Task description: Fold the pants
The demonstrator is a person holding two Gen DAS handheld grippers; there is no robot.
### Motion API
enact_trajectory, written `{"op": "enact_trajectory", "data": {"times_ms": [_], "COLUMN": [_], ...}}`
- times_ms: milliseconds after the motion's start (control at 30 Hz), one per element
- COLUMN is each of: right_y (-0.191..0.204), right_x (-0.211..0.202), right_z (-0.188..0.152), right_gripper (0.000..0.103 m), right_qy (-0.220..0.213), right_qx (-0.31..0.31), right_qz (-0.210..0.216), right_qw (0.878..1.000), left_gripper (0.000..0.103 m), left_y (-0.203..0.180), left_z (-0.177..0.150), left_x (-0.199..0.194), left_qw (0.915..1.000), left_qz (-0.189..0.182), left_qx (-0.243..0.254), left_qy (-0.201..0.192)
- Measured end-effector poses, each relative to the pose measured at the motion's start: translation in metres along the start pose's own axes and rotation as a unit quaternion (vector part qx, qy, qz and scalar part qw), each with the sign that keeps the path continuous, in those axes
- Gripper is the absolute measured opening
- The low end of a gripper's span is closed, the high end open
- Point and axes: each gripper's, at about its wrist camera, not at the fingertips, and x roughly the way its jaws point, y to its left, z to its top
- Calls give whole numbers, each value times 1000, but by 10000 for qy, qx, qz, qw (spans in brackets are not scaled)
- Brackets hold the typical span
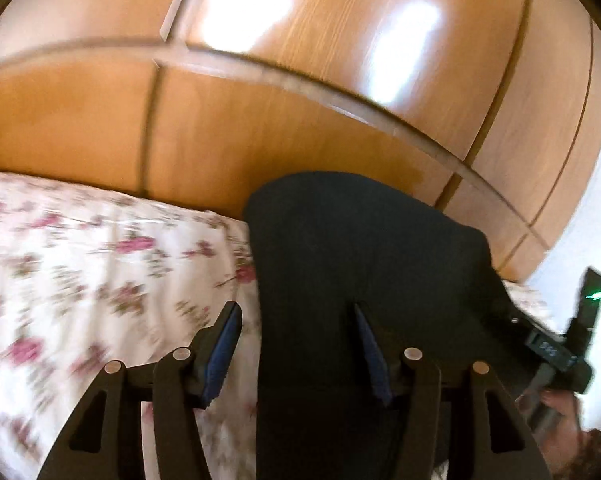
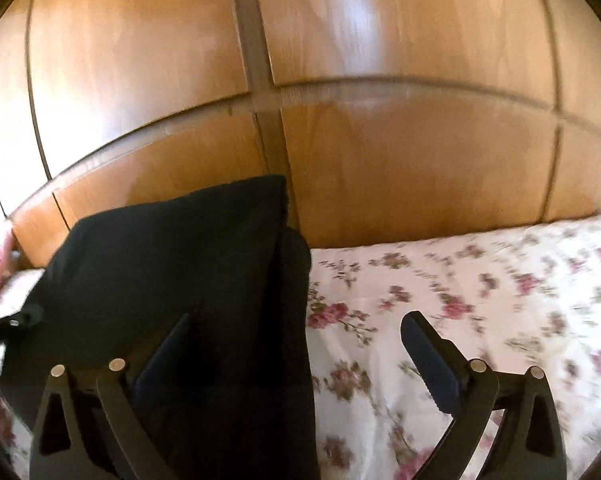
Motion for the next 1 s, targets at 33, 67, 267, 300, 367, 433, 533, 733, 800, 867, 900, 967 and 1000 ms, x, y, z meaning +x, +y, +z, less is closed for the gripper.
{"op": "enact_trajectory", "data": {"times_ms": [33,67,267,300,367,433,533,733,800,867,900,967,1000], "right_y": [6,8,21,25,29,37,48,73,77,78,79,81,81], "right_x": [-10,-16,-74,-80,-95,-112,-139,-181,-188,-191,-191,-190,-188], "right_z": [-4,-6,-35,-38,-46,-60,-78,-106,-111,-113,-114,-115,-114], "right_gripper": [103,103,103,103,103,103,103,103,103,103,103,103,103], "right_qy": [-61,-85,-306,-332,-334,-318,-363,-623,-693,-753,-759,-727,-723], "right_qx": [-39,-45,-4,-7,-13,12,74,-145,-197,-225,-249,-285,-309], "right_qz": [-116,-172,-451,-445,-387,-349,-358,-514,-583,-681,-686,-712,-717], "right_qw": [9999,9998,9985,9985,9987,9989,9987,9966,9957,9946,9944,9944,9943], "left_gripper": [59,59,58,58,58,58,58,58,58,58,58,58,58], "left_y": [-8,-13,-67,-72,-79,-90,-104,-118,-120,-119,-118,-117,-115], "left_z": [-5,-10,-49,-55,-67,-75,-85,-106,-111,-114,-116,-118,-118], "left_x": [-11,-20,-66,-71,-80,-87,-100,-118,-125,-129,-132,-136,-137], "left_qw": [9996,9988,9939,9941,9944,9930,9883,9835,9825,9818,9813,9811,9811], "left_qz": [215,365,651,658,700,805,967,1109,1127,1152,1197,1231,1247], "left_qx": [102,210,756,741,660,707,945,1179,1181,1159,1129,1066,1026], "left_qy": [-139,-247,-464,-444,-435,-497,-705,-806,-897,-966,-997,-1043,-1067]}}
